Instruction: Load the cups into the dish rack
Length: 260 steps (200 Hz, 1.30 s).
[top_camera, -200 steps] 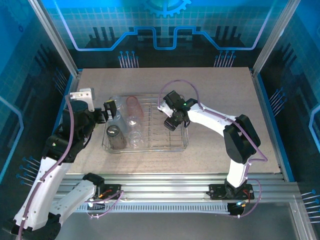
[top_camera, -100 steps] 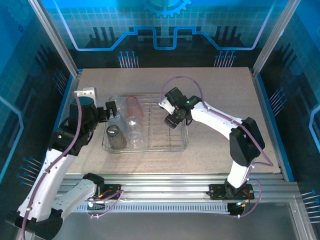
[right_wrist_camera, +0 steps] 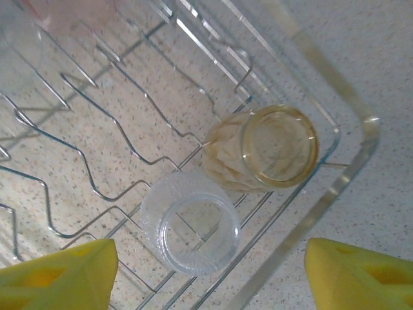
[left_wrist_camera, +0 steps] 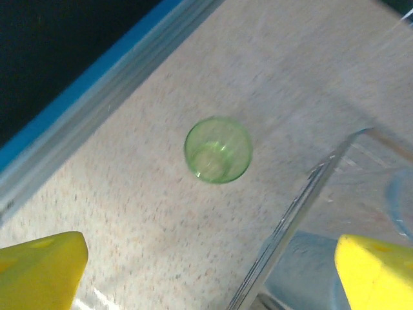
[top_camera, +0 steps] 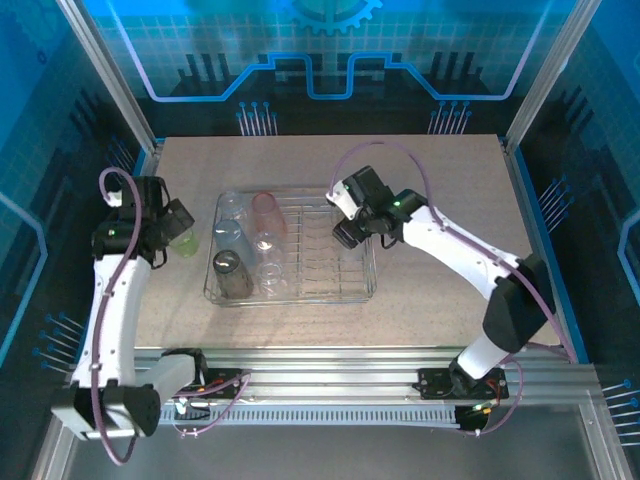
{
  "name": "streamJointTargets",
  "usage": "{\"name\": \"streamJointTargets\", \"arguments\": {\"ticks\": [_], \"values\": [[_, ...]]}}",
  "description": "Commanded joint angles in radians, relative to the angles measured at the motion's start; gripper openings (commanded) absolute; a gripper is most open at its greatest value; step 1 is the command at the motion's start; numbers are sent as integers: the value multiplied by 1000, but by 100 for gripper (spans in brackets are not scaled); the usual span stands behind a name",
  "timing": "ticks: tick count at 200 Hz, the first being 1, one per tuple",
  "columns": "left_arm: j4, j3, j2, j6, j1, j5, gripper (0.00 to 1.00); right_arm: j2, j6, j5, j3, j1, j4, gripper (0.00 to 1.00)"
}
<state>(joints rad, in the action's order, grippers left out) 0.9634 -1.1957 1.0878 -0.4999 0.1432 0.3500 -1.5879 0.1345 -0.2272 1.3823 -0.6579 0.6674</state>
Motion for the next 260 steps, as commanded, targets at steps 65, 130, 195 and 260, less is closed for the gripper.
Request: {"name": "streamJointTargets", "arguments": {"ticks": [65, 130, 195, 260], "values": [[-156, 153, 242, -77, 300, -349, 90, 419, -101, -79, -334, 49, -238, 77], [-283, 117, 362, -81, 310, -391, 68, 702, -186, -60, -558, 106, -315, 78], [-350, 139, 462, -91, 310, -391, 53, 738, -195, -58, -612, 126, -285, 78], [-332, 115, 479, -82, 310, -369, 18, 743, -169, -77, -616, 135, -283, 81]]}}
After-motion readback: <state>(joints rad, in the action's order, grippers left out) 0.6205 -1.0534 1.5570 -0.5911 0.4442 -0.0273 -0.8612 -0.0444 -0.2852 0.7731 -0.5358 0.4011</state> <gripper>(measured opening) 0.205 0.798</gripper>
